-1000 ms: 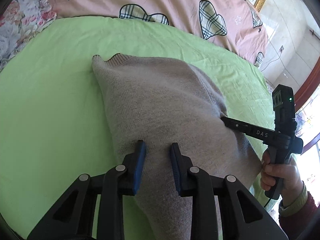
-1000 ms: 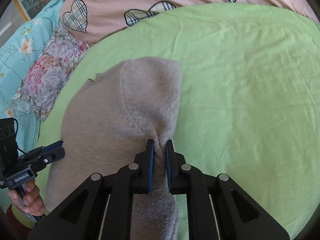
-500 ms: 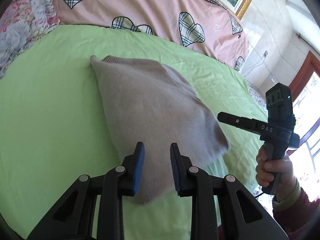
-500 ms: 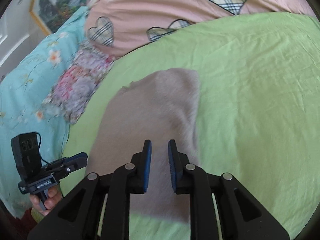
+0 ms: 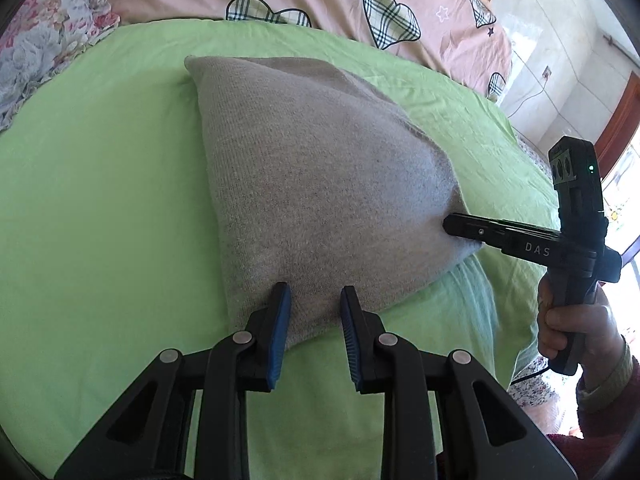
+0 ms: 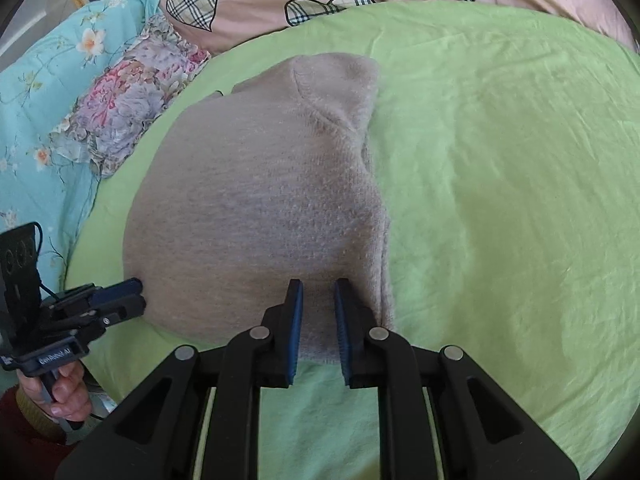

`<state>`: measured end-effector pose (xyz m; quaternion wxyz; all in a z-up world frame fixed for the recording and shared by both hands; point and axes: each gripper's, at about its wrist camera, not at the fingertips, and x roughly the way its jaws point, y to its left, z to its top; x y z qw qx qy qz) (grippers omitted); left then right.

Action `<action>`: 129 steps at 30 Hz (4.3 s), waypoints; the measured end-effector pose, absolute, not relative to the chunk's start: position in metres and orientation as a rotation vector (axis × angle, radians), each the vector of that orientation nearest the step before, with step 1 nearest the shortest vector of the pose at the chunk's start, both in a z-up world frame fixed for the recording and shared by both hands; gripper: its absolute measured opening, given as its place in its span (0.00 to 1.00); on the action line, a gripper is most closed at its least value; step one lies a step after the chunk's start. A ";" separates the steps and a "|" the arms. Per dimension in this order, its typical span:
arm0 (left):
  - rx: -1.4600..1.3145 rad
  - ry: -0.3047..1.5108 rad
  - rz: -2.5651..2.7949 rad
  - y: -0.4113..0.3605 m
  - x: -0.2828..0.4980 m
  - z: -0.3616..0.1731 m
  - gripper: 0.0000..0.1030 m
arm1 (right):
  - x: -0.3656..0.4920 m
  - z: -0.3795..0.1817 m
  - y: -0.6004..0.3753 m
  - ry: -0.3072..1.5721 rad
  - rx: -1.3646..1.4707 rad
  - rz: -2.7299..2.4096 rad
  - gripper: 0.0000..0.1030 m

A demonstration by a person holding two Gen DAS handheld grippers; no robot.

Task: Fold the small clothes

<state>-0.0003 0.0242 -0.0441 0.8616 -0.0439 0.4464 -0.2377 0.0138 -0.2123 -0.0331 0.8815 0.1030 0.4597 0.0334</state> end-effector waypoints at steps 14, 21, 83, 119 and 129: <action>-0.114 0.947 -0.480 0.031 -0.004 -0.043 0.25 | -0.001 -0.034 -0.214 0.938 0.235 0.056 0.16; -0.068 0.976 -0.419 0.036 -0.022 -0.033 0.31 | -0.018 -0.024 -0.209 0.954 0.251 0.010 0.17; 0.192 0.880 -0.030 0.036 -0.005 0.003 0.90 | -0.007 0.015 -0.134 0.905 0.071 0.102 0.86; 0.174 0.913 -0.029 0.031 0.028 -0.002 0.91 | 0.029 0.008 -0.142 0.941 0.125 0.101 0.86; 0.178 0.908 -0.035 0.030 0.027 0.000 0.91 | 0.029 0.009 -0.142 0.941 0.126 0.104 0.86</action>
